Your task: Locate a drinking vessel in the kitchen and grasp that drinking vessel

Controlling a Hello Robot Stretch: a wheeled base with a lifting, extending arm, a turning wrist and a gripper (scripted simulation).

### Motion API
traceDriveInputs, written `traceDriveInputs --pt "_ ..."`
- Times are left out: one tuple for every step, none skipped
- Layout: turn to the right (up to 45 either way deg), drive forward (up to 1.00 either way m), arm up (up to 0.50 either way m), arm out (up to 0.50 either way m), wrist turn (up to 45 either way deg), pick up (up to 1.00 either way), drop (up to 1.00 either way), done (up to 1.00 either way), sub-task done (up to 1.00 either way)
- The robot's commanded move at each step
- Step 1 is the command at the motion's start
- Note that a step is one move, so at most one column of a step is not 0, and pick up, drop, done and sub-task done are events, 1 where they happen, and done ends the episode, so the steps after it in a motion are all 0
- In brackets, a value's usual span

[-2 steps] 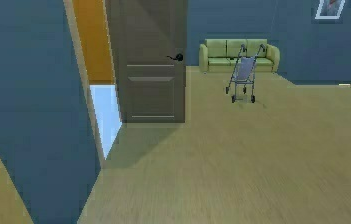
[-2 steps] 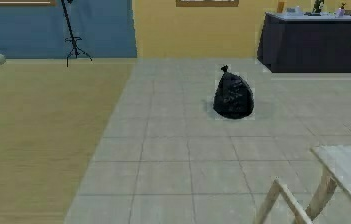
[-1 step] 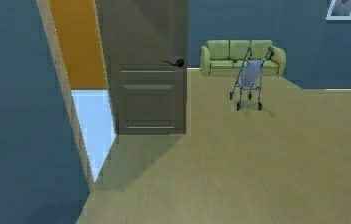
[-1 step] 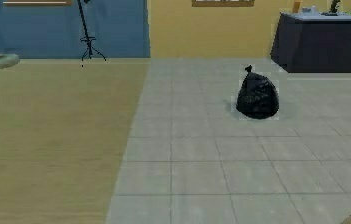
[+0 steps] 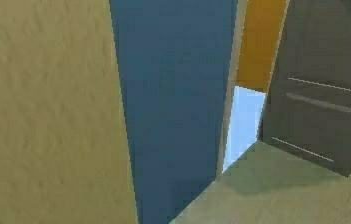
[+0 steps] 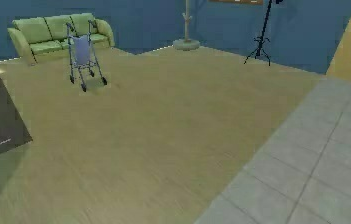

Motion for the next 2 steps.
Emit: traceDriveInputs --pt "-39.0 0.0 0.0 0.0 0.0 0.0 0.0 0.0 0.0" --pt "-3.0 0.0 0.0 0.0 0.0 0.0 0.0 0.0 0.0"
